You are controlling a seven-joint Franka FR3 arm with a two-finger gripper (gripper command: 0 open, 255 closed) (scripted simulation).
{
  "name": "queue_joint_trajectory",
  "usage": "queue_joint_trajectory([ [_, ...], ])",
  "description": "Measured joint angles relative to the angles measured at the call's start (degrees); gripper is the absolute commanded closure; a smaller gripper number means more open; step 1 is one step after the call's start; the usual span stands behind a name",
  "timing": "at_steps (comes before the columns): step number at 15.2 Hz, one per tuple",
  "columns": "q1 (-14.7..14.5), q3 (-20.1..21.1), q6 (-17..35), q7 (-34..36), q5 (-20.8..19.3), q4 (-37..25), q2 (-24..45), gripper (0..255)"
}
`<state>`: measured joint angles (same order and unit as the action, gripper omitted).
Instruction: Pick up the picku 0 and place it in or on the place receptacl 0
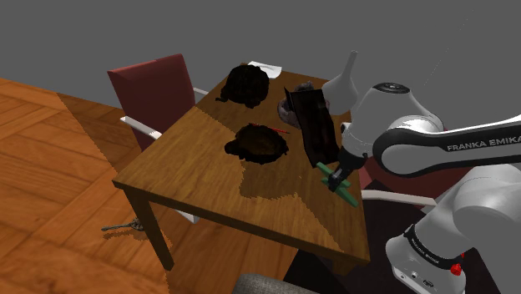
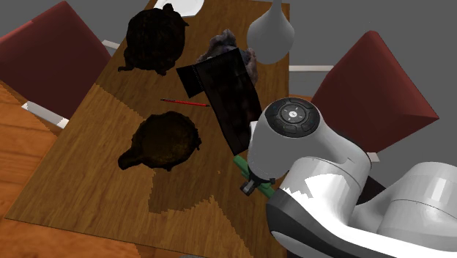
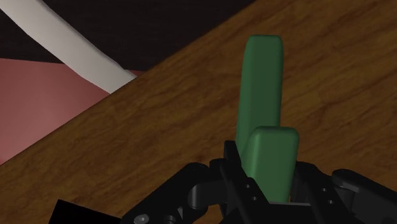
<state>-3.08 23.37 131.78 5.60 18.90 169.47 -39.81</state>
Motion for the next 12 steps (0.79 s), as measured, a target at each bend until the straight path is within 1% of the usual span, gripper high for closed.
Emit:
queue_joint_trajectory([
  [2, 0.0, 0.0, 0.0, 0.0, 0.0, 0.0, 0.0, 255],
  [5, 0.2, -0.5, -2.1, 0.0, -0.5, -0.9, -1.2, 255],
  [12, 0.4, -2.3, -9.9, 0.1, -2.0, -3.9, -6.0, 255],
])
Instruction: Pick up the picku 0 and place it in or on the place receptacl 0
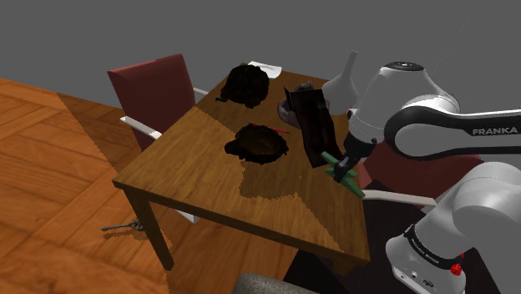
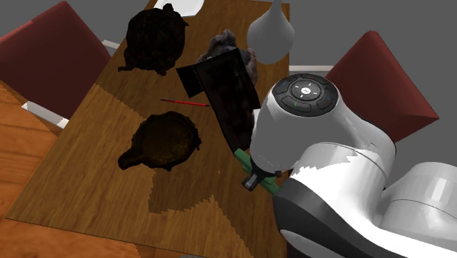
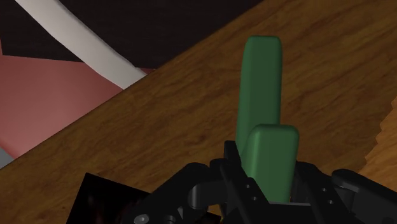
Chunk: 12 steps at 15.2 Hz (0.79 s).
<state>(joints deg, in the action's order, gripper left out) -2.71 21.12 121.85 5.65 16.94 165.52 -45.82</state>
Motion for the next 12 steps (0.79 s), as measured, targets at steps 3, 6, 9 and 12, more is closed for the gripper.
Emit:
queue_joint_trajectory([
  [3, 0.2, -0.6, -2.8, 0.1, -0.6, -1.7, -1.2, 255],
  [6, 0.5, -1.3, -5.8, 0.2, -1.3, -3.7, -2.1, 255],
  [9, 0.5, -1.8, -8.6, 0.3, -1.8, -5.3, -3.3, 255],
  [12, 0.9, -2.5, -11.2, 0.3, -2.5, -7.4, -3.9, 255],
])
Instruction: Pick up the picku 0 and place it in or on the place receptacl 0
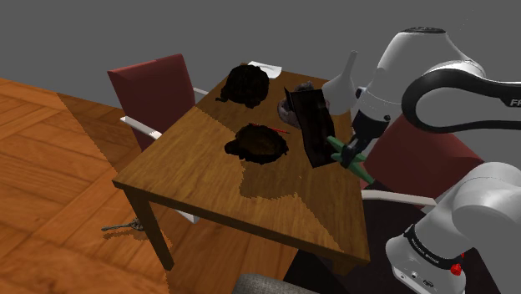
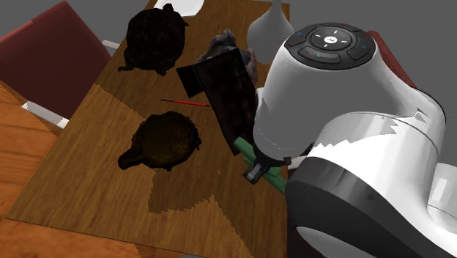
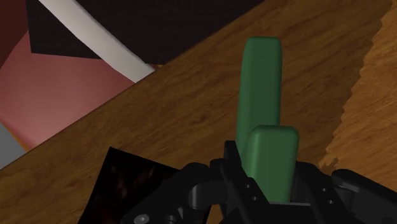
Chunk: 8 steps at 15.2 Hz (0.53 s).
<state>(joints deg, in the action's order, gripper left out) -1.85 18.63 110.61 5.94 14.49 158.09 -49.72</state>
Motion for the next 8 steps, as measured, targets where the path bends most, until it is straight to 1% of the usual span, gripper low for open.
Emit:
queue_joint_trajectory([
  [8, 0.6, -1.3, -6.2, 0.2, -1.4, -5.6, -0.7, 255],
])
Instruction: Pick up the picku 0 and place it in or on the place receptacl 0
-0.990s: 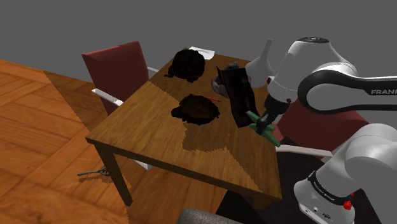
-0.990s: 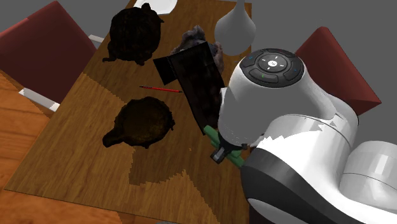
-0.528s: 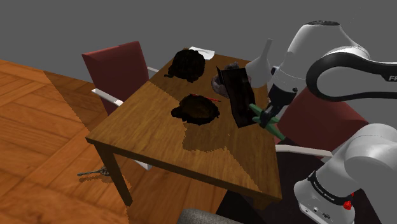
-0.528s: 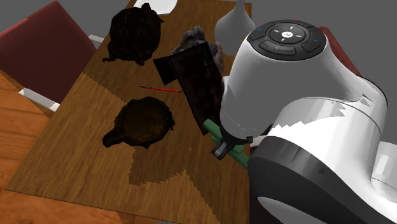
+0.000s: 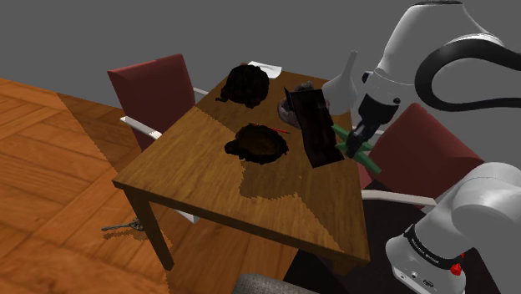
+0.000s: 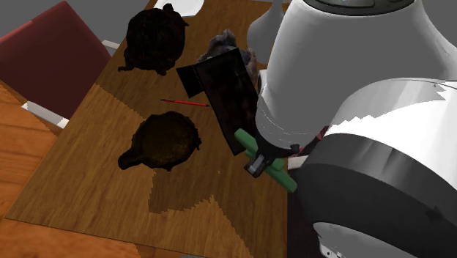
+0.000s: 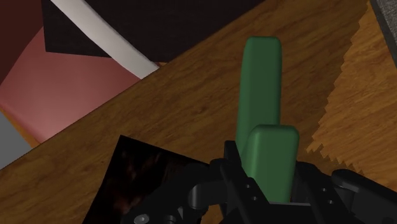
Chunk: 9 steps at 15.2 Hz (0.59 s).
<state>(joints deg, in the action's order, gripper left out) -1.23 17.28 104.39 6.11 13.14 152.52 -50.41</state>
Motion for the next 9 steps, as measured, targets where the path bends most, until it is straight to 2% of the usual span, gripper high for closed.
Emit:
queue_joint_trajectory([
  [3, 0.4, -0.1, -1.3, 0.2, -0.4, -2.5, 1.1, 255],
  [9, 3.0, 3.8, 3.6, 2.8, -1.3, -12.1, 15.3, 255],
])
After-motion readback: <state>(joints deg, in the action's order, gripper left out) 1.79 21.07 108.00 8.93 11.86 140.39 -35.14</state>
